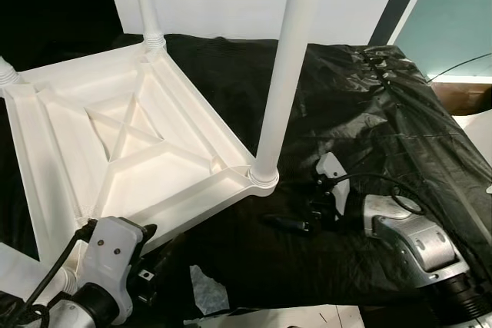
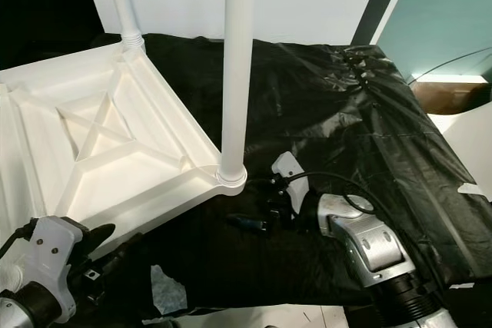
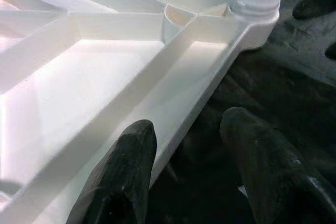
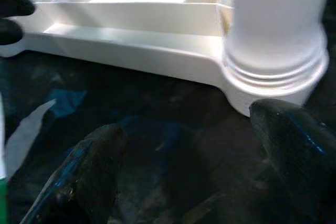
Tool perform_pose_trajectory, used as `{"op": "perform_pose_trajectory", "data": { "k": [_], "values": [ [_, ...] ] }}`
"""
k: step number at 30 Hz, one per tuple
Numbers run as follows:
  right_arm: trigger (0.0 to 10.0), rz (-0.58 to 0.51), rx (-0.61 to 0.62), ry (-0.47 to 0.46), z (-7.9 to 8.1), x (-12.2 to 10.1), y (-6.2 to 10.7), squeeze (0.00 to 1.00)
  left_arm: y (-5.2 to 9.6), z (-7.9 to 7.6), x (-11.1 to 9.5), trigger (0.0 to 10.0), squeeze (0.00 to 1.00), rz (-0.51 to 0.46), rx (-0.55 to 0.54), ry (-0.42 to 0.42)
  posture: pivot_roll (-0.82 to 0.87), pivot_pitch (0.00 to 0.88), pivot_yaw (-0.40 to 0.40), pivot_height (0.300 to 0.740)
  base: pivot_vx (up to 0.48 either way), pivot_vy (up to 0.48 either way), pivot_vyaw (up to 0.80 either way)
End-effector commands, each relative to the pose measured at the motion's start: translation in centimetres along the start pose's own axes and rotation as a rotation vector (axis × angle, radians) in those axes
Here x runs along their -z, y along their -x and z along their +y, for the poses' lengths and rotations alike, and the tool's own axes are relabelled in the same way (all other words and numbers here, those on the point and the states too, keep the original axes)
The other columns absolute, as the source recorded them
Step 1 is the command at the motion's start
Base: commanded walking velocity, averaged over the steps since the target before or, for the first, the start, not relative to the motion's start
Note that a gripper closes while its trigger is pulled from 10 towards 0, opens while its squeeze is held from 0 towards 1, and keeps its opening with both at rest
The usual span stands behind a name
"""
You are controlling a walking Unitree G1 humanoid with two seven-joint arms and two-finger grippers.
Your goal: Building children table
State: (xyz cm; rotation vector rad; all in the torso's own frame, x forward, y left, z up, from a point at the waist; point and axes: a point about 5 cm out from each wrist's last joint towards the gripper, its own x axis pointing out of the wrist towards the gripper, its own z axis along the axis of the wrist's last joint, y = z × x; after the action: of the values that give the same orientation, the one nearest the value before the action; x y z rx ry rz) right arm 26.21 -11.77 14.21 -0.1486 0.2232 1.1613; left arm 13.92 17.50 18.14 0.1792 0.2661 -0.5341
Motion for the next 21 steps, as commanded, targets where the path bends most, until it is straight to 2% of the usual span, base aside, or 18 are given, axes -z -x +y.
{"op": "perform_pose_trajectory", "data": {
  "k": [1,2,5,6,7,9,12,15,18,21],
  "values": [
    [10.0,-0.024,-0.021,-0.005,0.1,-0.3,-0.1,0.0,0.0,0.3,0.0,10.0,0.0,0.006,-0.064,0.009,0.25,0.095,-0.101,0.74,0.0,0.0,0.0],
    [10.0,-0.065,-0.037,-0.018,0.2,-0.8,-0.8,0.0,-0.4,0.4,-0.1,10.0,0.0,-0.003,-0.08,0.015,0.24,0.096,-0.097,0.74,0.0,0.0,0.0],
    [10.0,-0.095,-0.049,-0.028,0.2,-1.2,-1.5,0.0,-0.7,0.4,-0.1,10.0,0.0,-0.012,-0.09,0.03,0.24,0.096,-0.097,0.74,0.0,0.0,0.0],
    [10.0,-0.146,-0.067,-0.055,0.4,-1.9,-2.6,0.0,-1.1,0.0,-0.2,10.0,0.0,-0.025,-0.079,0.044,0.25,0.09,-0.092,0.74,0.0,0.0,0.0],
    [10.0,-0.146,-0.067,-0.055,0.4,-1.9,-2.6,0.0,-1.1,0.0,-0.2,10.0,0.0,-0.025,-0.079,0.044,0.25,0.09,-0.092,0.74,0.0,0.0,0.0],
    [10.0,-0.204,-0.104,-0.078,0.8,-2.8,-4.2,0.0,-1.7,-0.8,-0.4,10.0,0.0,-0.045,-0.06,0.068,0.26,0.089,-0.097,0.74,0.0,0.0,0.0],
    [10.0,-0.224,-0.117,-0.089,0.9,-3.1,-4.8,0.0,-1.9,-0.8,-0.4,10.0,0.0,-0.054,-0.068,0.079,0.26,0.088,-0.1,0.74,0.0,0.0,0.0],
    [10.0,-0.269,-0.12,-0.108,0.9,-3.7,-6.0,0.0,-2.2,-0.4,-0.5,10.0,0.0,-0.065,-0.108,0.084,0.27,0.087,-0.11,0.74,0.0,0.0,0.0],
    [10.0,-0.345,-0.042,-0.108,0.2,-4.5,-7.4,0.0,-2.6,0.5,-0.5,10.0,0.0,-0.075,-0.168,0.075,0.27,0.084,-0.115,0.74,0.0,0.0,0.0],
    [10.0,-0.358,-0.019,-0.105,0.0,-4.6,-7.5,0.0,-2.7,0.8,-0.5,10.0,0.0,-0.075,-0.182,0.071,0.27,0.084,-0.115,0.74,0.0,0.0,0.0]
  ]
}}
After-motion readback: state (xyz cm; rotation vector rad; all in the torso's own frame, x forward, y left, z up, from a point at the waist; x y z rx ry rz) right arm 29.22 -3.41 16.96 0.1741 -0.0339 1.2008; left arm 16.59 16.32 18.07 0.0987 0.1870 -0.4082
